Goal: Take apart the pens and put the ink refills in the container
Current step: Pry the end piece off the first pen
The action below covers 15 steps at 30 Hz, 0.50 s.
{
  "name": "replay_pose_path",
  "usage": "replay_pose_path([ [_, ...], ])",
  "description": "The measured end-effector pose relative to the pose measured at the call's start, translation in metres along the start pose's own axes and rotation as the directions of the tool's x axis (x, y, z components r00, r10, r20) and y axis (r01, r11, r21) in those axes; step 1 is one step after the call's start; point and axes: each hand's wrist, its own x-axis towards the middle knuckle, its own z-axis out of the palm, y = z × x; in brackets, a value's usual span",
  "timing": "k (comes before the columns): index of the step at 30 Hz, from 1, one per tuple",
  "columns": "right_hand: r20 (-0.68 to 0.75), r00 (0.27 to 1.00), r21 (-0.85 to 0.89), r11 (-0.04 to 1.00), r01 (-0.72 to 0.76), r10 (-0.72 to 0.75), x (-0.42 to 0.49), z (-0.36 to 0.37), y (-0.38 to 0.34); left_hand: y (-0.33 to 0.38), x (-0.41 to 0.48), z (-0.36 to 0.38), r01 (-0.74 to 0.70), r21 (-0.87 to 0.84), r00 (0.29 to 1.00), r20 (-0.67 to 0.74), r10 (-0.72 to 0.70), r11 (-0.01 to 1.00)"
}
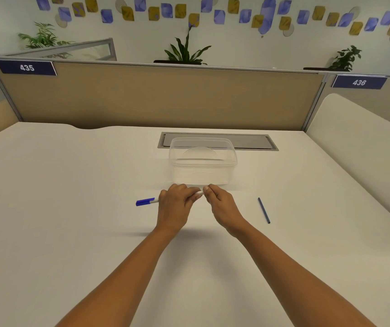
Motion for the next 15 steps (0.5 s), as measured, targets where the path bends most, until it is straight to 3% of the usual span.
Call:
replay_pose_path([
  [15, -0.011, 0.988, 0.093, 0.984, -0.154, 0.156, 0.0045, 0.0046, 0.0061, 0.0010, -0.0031, 0.0039, 0.008, 0.026, 1.000, 0.013, -0.008, 1.000],
])
